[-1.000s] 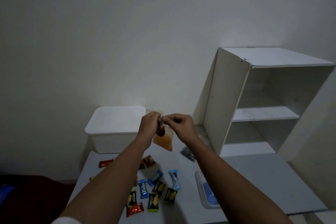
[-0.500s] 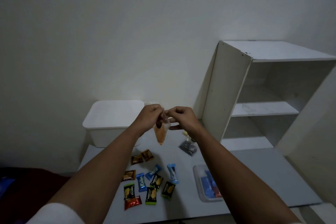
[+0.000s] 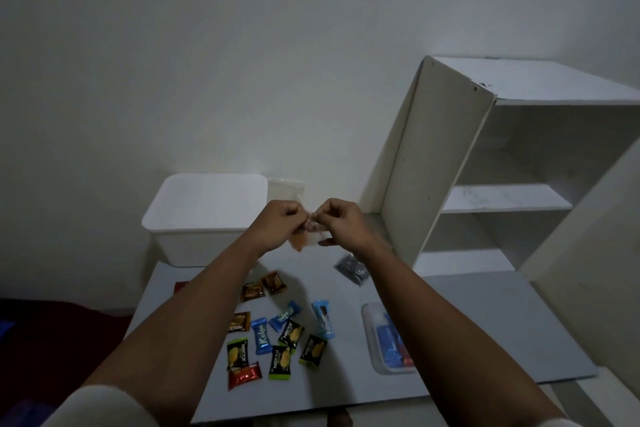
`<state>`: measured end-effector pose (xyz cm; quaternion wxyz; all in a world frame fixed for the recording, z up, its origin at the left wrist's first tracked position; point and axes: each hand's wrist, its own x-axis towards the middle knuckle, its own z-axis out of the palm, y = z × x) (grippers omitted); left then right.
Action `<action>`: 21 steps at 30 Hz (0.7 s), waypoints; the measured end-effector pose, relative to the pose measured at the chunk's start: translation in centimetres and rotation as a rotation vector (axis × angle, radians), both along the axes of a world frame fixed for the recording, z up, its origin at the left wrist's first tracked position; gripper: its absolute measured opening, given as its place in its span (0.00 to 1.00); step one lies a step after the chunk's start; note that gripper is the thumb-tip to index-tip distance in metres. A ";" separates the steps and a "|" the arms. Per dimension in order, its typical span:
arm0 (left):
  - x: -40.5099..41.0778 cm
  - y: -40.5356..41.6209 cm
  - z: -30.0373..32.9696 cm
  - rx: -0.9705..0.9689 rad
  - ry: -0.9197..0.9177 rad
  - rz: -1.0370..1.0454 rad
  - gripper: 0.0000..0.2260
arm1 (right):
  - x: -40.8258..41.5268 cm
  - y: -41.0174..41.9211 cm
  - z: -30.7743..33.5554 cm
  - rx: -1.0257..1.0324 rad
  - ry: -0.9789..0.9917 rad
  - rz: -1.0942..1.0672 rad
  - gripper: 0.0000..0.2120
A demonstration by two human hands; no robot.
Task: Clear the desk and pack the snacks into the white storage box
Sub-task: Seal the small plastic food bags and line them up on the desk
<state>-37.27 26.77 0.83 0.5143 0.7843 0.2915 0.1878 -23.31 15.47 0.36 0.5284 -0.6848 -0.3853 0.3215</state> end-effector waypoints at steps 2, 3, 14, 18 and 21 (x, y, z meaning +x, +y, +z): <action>0.4 0.1 -1.2 -0.015 -0.028 0.037 0.12 | 0.4 0.6 -0.7 0.015 -0.049 -0.035 0.10; 0.6 0.3 -1.8 -0.038 -0.058 0.077 0.12 | 0.8 0.9 -0.9 0.015 -0.044 -0.038 0.11; 8.1 5.5 -6.8 -0.216 -0.085 0.065 0.07 | 10.3 5.5 -3.1 -0.105 0.078 0.097 0.09; 12.0 7.7 -8.7 -0.315 -0.106 0.154 0.09 | 13.3 8.0 -6.7 -0.056 0.095 -0.022 0.10; 14.4 9.5 -11.0 -0.379 -0.055 0.155 0.12 | 15.3 10.4 -10.3 -0.048 0.101 -0.115 0.08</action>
